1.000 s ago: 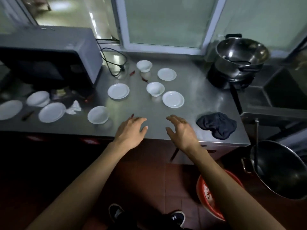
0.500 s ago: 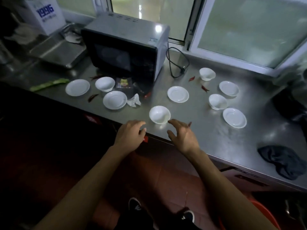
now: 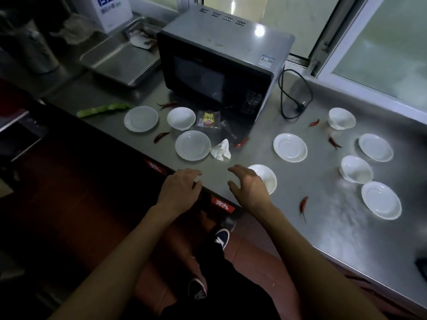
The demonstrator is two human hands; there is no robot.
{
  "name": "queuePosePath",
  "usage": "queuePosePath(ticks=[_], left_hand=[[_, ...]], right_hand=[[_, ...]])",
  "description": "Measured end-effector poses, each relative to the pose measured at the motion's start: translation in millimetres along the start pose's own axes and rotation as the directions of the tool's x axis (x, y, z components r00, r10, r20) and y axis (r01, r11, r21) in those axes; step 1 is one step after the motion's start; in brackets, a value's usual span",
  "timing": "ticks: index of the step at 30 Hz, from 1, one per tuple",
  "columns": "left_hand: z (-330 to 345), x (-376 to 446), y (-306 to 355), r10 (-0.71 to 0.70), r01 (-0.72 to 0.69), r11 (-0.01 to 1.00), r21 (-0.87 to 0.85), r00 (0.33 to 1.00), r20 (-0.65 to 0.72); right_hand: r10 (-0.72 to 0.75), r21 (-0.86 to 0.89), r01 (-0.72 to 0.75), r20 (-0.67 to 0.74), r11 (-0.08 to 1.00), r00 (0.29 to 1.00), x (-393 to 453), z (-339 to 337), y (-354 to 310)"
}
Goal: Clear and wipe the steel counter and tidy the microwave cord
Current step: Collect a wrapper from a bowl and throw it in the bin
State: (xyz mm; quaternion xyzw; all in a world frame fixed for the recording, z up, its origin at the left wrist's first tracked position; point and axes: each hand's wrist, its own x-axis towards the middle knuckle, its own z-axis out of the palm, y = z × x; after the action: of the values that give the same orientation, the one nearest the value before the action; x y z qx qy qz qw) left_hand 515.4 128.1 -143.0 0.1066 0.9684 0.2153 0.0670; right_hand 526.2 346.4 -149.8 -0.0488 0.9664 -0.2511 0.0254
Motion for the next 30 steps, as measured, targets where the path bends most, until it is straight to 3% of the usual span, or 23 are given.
queuePosePath(ticks=[8,21,30], left_hand=[[-4.3,85.6,-7.0,-0.053,0.046,0.997,0.056,0.989,0.137],[12.7,150.3,-12.9,-0.102,0.095,0.994,0.047,0.977,0.187],[16.3,174.3,-22.3,-0.071,0.068,0.997,0.02,0.968,0.239]], right_hand=[[0.021,0.039,-0.023,0.058,0.999,0.998,90.3,26.1,28.1],[-0.025,-0.084,0.048,0.248,0.995,0.969,163.4,63.4,57.3],[0.004,-0.131,0.025,0.211,0.991,0.978,173.8,87.5,57.1]])
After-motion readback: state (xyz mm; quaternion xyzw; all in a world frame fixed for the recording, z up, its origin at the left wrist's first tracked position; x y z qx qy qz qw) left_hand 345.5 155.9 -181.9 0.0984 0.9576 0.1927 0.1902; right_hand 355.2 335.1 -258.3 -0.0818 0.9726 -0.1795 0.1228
